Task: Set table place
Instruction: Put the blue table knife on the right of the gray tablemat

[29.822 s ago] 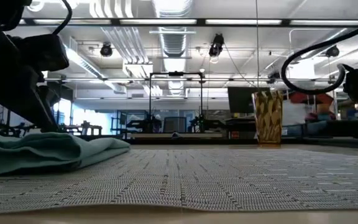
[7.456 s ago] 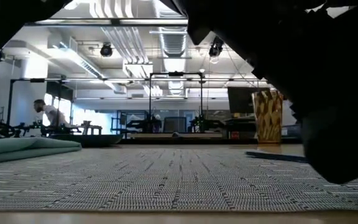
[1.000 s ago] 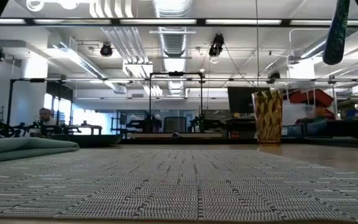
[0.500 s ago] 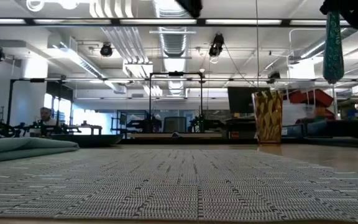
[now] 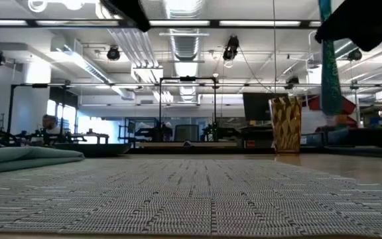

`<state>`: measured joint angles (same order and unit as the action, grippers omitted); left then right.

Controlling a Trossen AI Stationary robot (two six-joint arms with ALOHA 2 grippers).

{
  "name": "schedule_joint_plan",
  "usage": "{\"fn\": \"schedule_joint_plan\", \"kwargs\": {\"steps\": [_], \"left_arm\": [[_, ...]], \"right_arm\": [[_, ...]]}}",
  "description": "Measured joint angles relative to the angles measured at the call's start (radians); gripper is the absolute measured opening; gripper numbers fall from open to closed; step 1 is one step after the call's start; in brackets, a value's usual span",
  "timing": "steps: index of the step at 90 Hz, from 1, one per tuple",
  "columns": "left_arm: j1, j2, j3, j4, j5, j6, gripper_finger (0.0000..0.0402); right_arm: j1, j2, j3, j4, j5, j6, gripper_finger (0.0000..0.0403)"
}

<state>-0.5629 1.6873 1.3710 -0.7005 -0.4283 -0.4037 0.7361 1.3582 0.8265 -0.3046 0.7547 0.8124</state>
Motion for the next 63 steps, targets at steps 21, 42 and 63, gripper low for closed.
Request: {"fn": "schedule_joint_plan", "kwargs": {"steps": [21,42,63], "left_arm": [[0.012,-0.07,-0.278,0.187,0.008,-0.016,0.0075],[0.059,-0.07,-0.367,0.193,0.051,-0.052,0.0074],[0.108,-0.067,-0.396,0.195,0.127,-0.009,0.0074]], "right_arm": [[-0.09,0.02,0.0,-0.005,-0.001,0.001,0.0],[-0.135,0.027,0.0,0.0,-0.007,0.021,0.0],[-0.154,0.027,0.0,0.001,-0.006,0.048,0.0]]}}
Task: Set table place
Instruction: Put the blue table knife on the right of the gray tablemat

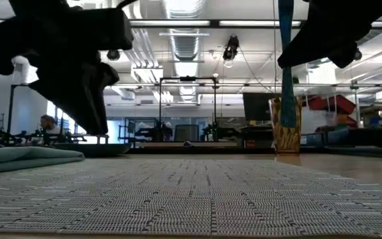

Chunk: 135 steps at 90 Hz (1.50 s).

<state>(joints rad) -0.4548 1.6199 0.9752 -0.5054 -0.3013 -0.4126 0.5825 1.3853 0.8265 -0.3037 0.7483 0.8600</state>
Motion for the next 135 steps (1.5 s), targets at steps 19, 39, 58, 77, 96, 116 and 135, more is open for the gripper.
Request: {"fn": "schedule_joint_plan", "kwargs": {"steps": [19,39,58,77,96,116,135], "left_arm": [[0.013,0.022,-0.002,0.044,-0.002,0.028,0.0074],[0.012,0.041,-0.001,0.058,-0.029,0.026,0.0074],[0.04,0.038,0.007,0.028,-0.013,0.106,0.0074],[0.043,0.04,0.01,0.026,-0.005,0.118,0.0074],[0.049,0.04,0.01,-0.022,0.053,0.1,0.0074],[0.049,0.042,-0.007,-0.044,0.053,0.089,0.0074],[0.069,0.106,-0.046,0.113,0.086,0.108,0.0074]], "right_arm": [[-0.008,0.0,0.0,-0.006,-0.004,-0.009,0.0],[-0.007,0.0,0.0,-0.005,-0.022,-0.015,0.0],[-0.007,0.0,0.0,-0.005,-0.05,-0.049,0.0],[-0.005,0.0,0.0,-0.006,-0.051,-0.069,0.0],[-0.007,0.0,0.0,-0.006,-0.053,-0.066,0.0],[-0.007,0.0,0.0,-0.005,-0.07,-0.073,0.0],[-0.007,0.006,0.0,-0.008,-0.074,-0.074,0.0]]}}
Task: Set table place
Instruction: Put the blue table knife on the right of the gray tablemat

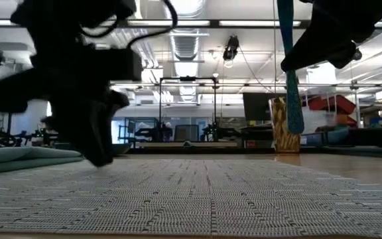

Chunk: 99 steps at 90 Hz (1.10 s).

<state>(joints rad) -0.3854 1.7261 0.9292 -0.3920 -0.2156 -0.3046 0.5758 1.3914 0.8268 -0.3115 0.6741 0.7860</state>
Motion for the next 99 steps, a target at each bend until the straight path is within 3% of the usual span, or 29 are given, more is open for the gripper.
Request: {"fn": "schedule_joint_plan", "kwargs": {"steps": [21,48,80,99], "left_arm": [[0.023,0.065,0.001,0.194,-0.01,-0.029,0.0074],[0.07,0.095,0.006,0.326,-0.01,-0.045,0.0075],[0.076,0.08,0.023,0.291,-0.01,-0.04,0.0075],[0.073,0.004,0.086,0.208,-0.05,-0.016,0.0075]], "right_arm": [[-0.001,-0.001,0.0,0.002,-0.021,-0.018,0.0],[-0.003,-0.016,0.0,0.0,-0.032,-0.025,0.0],[-0.009,-0.021,0.0,-0.009,-0.079,0.015,0.0],[-0.036,-0.001,0.0,0.065,-0.243,0.113,0.0]]}}
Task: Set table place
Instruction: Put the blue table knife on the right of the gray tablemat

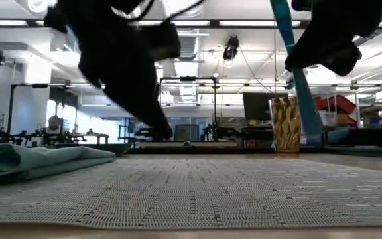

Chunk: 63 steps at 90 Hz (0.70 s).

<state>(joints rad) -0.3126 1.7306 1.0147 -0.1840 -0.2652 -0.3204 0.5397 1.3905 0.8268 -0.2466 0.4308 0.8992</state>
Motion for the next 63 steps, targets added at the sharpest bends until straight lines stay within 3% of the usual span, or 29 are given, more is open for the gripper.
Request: {"fn": "schedule_joint_plan", "kwargs": {"steps": [17,32,63], "left_arm": [[0.005,-0.059,0.003,0.085,-0.038,0.03,0.0075],[0.008,-0.07,0.004,0.277,-0.039,-0.01,0.0083],[0.051,-0.076,0.004,0.455,-0.045,-0.029,0.0211]], "right_arm": [[-0.006,0.026,0.0,-0.009,-0.038,0.044,0.0],[-0.01,0.026,0.0,-0.008,0.016,-0.003,0.0],[-0.064,0.035,0.0,-0.006,0.163,-0.101,0.0]]}}
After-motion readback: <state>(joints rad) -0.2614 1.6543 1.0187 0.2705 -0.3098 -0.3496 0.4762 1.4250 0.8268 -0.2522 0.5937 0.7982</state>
